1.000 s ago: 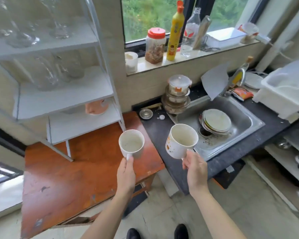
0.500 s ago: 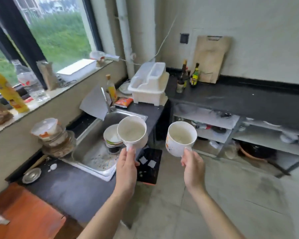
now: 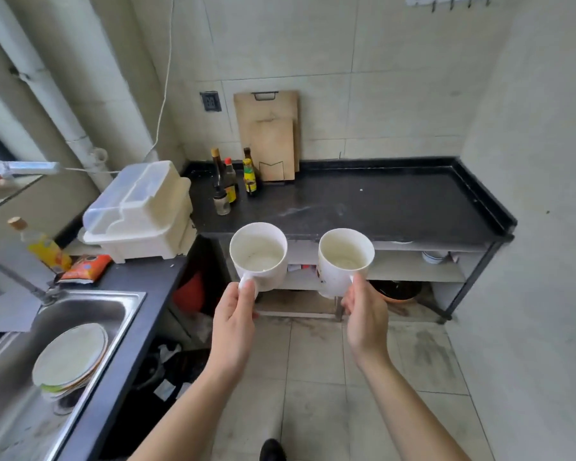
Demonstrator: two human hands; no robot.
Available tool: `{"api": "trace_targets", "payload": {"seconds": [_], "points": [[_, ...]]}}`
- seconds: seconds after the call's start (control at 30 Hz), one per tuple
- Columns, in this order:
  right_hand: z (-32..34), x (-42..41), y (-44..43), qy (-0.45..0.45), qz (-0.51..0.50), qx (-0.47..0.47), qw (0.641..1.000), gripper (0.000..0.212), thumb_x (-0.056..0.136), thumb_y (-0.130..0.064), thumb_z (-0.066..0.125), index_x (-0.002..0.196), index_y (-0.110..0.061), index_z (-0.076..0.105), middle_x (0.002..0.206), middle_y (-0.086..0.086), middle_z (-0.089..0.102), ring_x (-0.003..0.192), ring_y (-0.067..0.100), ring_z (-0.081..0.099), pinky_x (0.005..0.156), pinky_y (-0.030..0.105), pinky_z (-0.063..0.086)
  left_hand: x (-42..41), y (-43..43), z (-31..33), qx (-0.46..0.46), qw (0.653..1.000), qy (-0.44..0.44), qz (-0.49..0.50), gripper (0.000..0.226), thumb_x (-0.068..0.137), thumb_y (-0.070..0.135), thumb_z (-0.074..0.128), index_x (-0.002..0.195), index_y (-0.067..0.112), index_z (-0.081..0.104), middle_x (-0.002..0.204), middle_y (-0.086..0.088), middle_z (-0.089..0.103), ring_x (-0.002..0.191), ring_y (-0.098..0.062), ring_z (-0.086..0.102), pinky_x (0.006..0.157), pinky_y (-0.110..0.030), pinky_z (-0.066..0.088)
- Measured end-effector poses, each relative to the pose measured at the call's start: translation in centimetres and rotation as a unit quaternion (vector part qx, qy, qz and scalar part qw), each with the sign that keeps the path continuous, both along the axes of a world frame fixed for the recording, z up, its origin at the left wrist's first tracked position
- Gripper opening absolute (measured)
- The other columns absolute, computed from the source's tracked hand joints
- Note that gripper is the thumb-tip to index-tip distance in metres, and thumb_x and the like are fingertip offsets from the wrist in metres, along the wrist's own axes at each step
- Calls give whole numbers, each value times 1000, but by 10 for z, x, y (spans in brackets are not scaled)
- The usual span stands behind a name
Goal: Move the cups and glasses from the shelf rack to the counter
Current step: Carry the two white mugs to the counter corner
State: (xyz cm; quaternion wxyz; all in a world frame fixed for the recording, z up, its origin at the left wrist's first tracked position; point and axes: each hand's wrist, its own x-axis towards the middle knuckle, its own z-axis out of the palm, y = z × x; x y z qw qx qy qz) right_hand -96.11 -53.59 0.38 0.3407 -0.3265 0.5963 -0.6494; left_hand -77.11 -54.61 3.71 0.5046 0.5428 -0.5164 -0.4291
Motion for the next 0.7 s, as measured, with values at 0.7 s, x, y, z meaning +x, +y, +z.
{"api": "trace_targets", "payload": {"seconds": [0.7], "points": [[24, -355, -302, 72, -223, 72, 969, 42, 87, -56, 40, 62, -23, 47, 73, -7, 53, 67, 13, 46, 66, 30, 40, -385, -405, 4, 44, 967, 37, -248, 43, 101, 51, 40, 99, 12, 58, 85, 11, 54, 69, 4, 48, 68, -17, 50]]}}
